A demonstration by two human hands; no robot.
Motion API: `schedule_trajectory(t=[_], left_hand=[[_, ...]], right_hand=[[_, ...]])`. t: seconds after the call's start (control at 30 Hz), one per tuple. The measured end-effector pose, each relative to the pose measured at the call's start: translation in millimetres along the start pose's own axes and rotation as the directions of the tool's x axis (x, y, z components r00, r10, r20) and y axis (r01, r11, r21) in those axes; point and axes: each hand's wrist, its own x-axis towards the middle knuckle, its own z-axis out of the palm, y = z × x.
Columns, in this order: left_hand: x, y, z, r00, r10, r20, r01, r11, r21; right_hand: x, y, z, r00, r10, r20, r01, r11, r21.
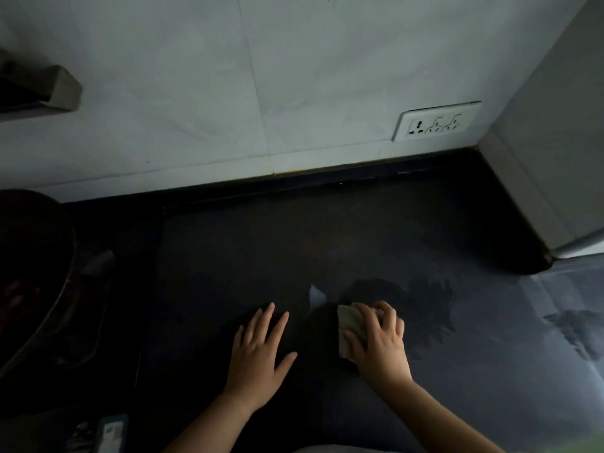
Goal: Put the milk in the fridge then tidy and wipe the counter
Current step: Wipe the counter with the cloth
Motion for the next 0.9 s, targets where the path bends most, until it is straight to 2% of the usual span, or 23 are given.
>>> schedule_trajectory(t=[0.07, 0.2, 0.27, 0.37, 0.47, 0.53, 0.6, 0.8, 0.9], left_hand=[[1.1, -1.0, -0.8, 1.0, 0.001, 0.01, -0.001, 1.0, 0.008], [0.8, -0.3, -2.1, 1.0, 0.006, 0.028, -0.007, 0.999, 0.032], [-0.8, -0.8, -1.5, 1.0, 0.004, 0.03, -0.005, 0.999, 0.043], [0.8, -2.2, -1.8, 1.0, -0.004, 0.018, 0.003, 0.999, 0.043], [0.7, -1.6, 0.5, 1.0, -0.001, 0.014, 0.001, 1.0, 0.001], [-0.9, -4.0, 0.3, 1.0, 0.001, 0.011, -0.001, 1.0, -0.003], [-0.3, -4.1, 1.4, 1.0, -0.006, 0.002, 0.006, 1.0, 0.001], [0.7, -2.8, 3.0, 1.0, -0.013, 0.005, 0.013, 1.0, 0.023], [0.2, -2.2, 3.2, 1.0, -0.012, 0.001, 0.012, 1.0, 0.023]], right_hand=[[27.8, -2.6, -4.6, 0.999, 0.036, -0.039, -0.036, 0.999, -0.012], [81.9, -21.0, -9.0, 0.971, 0.225, -0.085, -0.226, 0.974, 0.002], [90.9, -34.8, -2.9, 0.978, 0.194, -0.073, -0.198, 0.979, -0.041], [79.6, -43.4, 6.0, 0.999, 0.041, 0.03, -0.038, 0.996, -0.084], [53.1, -24.6, 7.6, 0.99, -0.09, 0.11, 0.099, 0.992, -0.078], [37.9, -10.4, 3.3, 0.985, -0.135, 0.109, 0.143, 0.988, -0.065], [37.9, -1.0, -6.9, 0.99, -0.123, 0.068, 0.128, 0.988, -0.081], [90.5, -34.2, -11.1, 0.987, 0.163, -0.012, -0.163, 0.985, -0.051], [93.3, -52.6, -0.8, 0.996, 0.087, 0.021, -0.085, 0.993, -0.087]])
